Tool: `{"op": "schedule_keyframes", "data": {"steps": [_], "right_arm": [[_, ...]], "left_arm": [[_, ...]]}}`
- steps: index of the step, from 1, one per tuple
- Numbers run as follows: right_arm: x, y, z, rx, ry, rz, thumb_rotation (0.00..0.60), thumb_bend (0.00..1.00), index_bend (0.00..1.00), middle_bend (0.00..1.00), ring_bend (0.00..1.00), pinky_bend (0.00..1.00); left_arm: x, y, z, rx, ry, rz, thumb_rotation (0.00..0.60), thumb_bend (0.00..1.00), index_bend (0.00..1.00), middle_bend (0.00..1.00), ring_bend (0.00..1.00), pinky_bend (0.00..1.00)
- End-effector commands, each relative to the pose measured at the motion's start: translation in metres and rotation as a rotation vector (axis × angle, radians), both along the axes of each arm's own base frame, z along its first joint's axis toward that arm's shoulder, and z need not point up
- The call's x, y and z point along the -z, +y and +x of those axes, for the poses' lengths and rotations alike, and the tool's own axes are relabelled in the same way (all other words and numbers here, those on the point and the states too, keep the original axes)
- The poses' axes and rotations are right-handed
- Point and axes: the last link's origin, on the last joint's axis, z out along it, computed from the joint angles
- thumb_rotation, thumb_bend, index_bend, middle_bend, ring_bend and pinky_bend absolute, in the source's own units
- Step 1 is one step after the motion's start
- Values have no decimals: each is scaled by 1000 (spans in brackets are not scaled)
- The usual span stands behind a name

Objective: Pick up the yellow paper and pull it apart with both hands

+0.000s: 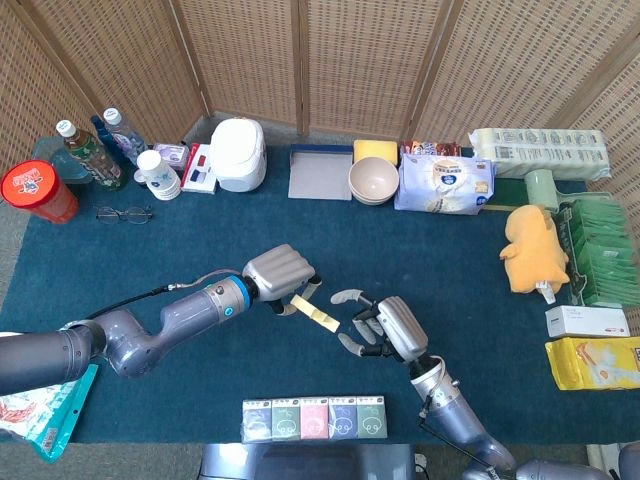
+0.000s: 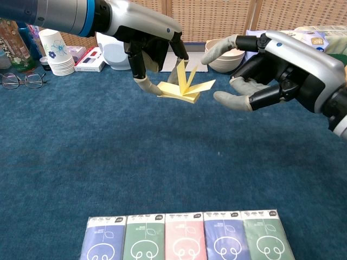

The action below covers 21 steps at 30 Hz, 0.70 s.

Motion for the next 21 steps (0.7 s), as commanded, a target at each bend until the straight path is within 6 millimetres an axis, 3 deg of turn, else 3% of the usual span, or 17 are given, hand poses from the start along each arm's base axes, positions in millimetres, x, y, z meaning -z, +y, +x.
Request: {"op": "schedule_keyframes", "data": {"steps": [1,21], "right_arm": [[1,-1,1,0,0,3,600,344,322,954,1000,1000],[10,-6,12,-19,-5,12,600,384,344,954,1000,1000]], "left_arm": [[1,0,1,1,-1,-2,600,371,641,1000,1000,1000],[5,1,2,-11,-6,-27,600,371,637,1000,1000,1000]]}}
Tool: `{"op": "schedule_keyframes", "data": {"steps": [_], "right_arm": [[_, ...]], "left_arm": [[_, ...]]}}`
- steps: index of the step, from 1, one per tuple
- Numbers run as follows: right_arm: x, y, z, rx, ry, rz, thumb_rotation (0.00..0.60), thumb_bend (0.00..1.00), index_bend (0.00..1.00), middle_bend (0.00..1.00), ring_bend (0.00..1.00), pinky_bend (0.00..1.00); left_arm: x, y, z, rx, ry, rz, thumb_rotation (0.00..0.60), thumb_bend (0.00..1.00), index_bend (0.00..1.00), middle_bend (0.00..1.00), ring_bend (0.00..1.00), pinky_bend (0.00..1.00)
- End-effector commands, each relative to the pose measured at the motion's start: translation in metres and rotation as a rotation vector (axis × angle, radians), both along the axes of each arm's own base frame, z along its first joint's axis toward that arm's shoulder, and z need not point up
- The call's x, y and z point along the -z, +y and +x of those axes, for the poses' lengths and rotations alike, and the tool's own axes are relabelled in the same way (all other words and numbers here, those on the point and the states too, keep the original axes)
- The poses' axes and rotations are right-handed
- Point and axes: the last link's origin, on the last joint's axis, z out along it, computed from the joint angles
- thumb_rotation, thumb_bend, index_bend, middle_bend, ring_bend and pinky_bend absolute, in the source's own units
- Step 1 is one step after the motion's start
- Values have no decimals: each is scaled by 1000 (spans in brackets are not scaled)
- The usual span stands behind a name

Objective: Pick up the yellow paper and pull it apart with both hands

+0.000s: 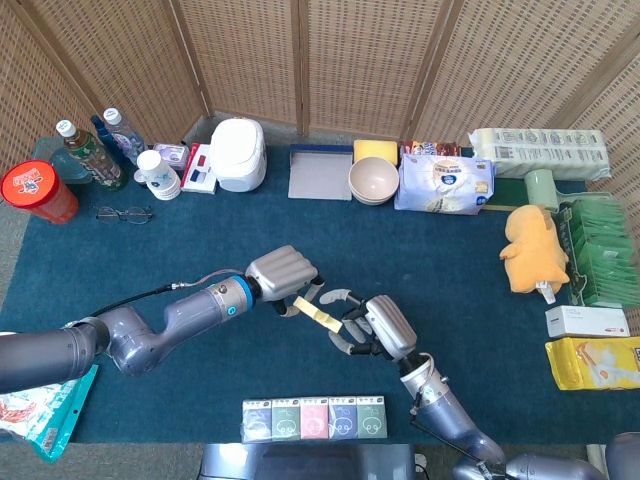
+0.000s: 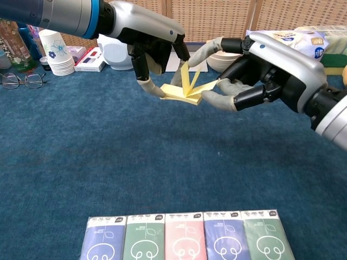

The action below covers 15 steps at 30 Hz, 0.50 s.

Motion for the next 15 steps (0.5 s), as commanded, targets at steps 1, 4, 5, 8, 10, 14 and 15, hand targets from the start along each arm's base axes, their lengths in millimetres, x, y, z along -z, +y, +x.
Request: {"op": "schedule_keyframes", "data": {"steps": [1,4,5,8,10,14,15], "right_arm": [[1,-2,1,-2,5,-3,600,396,346,954,1000,1000],[1,-2,1,-3,7,-4,600,434,357,956,1000,1000],[1,-3,2,-4,7,-5,600,436,362,956,1000,1000],[2,-3,2,-6,10,-9,600,436,376,958,1000,1000],[2,-3,4,-8,7,-9,600,436,385,960,1000,1000],[3,-4,6,-8,6,-10,600,437,398,964,1000,1000],[3,-4,6,-9,5,-9,600,437,405,965,1000,1000]], "left_arm": [[1,0,1,-2,0,-6,600,371,636,1000,1000,1000],[2,0,1,2,1,-9,600,371,634,1000,1000,1000],[2,0,1,3,2,-9,600,371,633,1000,1000,1000],[2,0,1,2,-1,-11,600,371,632,1000,1000,1000],[2,1,0,-1,0,-9,600,371,631,1000,1000,1000],[1,1,-1,-5,0,-8,600,371,631,1000,1000,1000],[1,1,-1,-5,0,-9,600,371,631,1000,1000,1000]]}}
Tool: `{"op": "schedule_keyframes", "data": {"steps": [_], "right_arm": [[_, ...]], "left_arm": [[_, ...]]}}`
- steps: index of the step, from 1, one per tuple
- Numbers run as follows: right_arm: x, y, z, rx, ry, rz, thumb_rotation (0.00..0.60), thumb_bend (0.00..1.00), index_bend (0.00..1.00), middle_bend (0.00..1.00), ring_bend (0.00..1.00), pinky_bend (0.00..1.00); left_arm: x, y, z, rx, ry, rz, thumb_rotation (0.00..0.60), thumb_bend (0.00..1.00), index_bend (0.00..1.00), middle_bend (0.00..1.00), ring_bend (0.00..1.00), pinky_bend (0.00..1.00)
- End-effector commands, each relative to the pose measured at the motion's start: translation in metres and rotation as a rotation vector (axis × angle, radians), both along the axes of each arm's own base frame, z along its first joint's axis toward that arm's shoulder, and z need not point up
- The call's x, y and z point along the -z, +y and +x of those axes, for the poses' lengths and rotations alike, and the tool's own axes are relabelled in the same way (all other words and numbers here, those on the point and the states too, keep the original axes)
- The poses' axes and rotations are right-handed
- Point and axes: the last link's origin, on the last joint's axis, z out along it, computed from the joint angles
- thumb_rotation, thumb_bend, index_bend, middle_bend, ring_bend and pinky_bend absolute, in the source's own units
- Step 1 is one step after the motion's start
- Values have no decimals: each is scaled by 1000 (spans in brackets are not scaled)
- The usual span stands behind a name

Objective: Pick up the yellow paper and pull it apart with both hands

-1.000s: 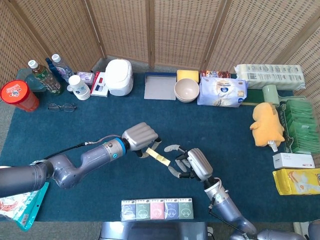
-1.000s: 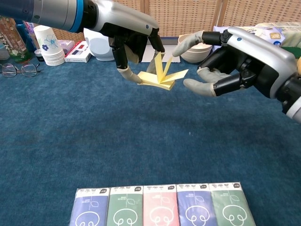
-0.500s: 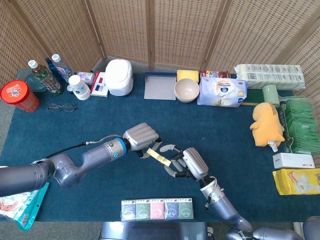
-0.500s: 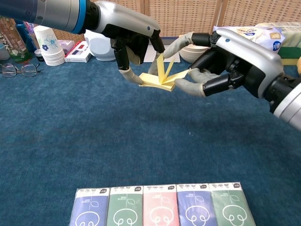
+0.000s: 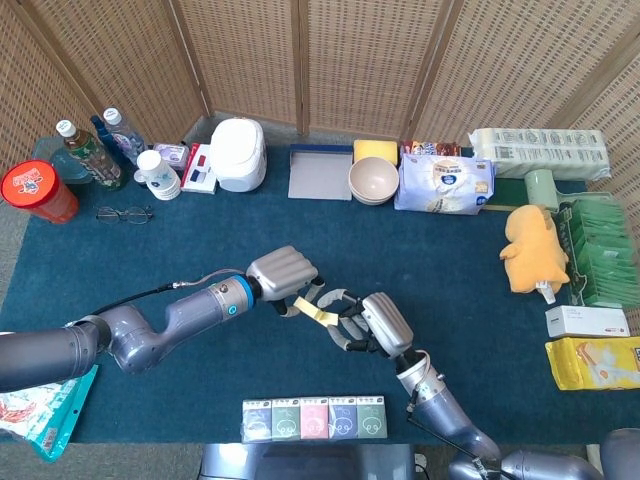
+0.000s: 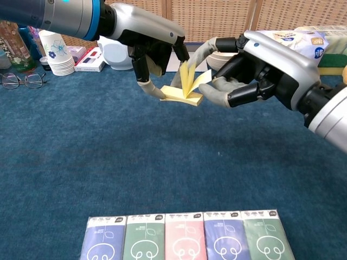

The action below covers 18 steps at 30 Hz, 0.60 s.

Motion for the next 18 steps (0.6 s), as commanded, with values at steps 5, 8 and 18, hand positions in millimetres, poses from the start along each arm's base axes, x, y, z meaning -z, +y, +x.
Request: {"op": "schedule_keyframes", "data": {"steps": [5,8,18], "right_arm": [[1,0,1,-1,3,2,600,437,432,966,1000,1000],[1,0,2,-3,7,3,600,437,443,966,1000,1000],[2,0,4,-8,16,12,600,437,455,966,1000,1000]], "left_arm": [[-1,0,-1,-4,7,-4,600,371,631,1000,1000,1000],[-1,0,-1,-5,5,-4,600,371,631,1000,1000,1000],[1,0,2,-7,1,-9,600,371,630,1000,1000,1000]]}}
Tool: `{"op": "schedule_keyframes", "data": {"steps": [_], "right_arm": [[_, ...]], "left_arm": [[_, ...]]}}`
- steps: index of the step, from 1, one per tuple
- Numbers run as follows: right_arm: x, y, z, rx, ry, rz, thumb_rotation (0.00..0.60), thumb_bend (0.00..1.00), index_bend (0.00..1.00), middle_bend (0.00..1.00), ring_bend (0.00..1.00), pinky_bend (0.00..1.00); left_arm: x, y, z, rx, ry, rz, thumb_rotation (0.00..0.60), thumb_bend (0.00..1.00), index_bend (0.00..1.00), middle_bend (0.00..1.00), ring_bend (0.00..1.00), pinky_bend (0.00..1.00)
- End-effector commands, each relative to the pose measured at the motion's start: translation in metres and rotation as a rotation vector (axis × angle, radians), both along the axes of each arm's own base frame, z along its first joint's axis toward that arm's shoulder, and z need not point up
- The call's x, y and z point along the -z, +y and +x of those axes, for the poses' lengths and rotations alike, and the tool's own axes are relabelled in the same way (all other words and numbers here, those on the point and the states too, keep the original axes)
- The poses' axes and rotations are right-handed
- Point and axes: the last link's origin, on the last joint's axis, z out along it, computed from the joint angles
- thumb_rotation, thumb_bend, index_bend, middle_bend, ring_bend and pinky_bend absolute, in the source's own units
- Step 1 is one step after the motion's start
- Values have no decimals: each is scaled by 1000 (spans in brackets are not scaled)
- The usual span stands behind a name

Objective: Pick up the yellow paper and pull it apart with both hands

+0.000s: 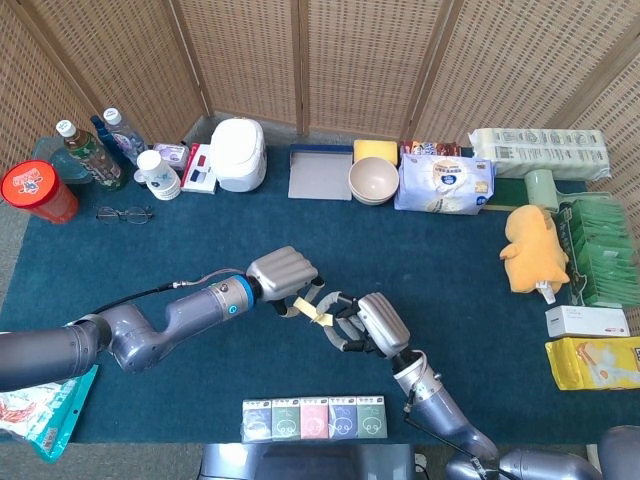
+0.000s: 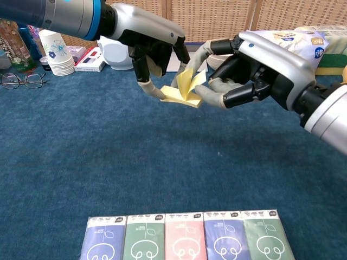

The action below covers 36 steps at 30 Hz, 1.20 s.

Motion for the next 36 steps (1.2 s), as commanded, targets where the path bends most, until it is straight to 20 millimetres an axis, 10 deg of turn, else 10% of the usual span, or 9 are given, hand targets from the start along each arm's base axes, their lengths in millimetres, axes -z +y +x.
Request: {"op": "schedule_keyframes", "data": {"steps": [1,36], "right_arm": [[0,0,0,-1,3,2,600,437,455,966,1000,1000],[3,1,2,-3,21,19,600,437,543,973,1000,1000]], "left_arm": [[1,0,0,0,1,-3,600,371,630,1000,1000,1000],[8,-1,-4,-6,37,-10,600,371,623,1000,1000,1000]]}}
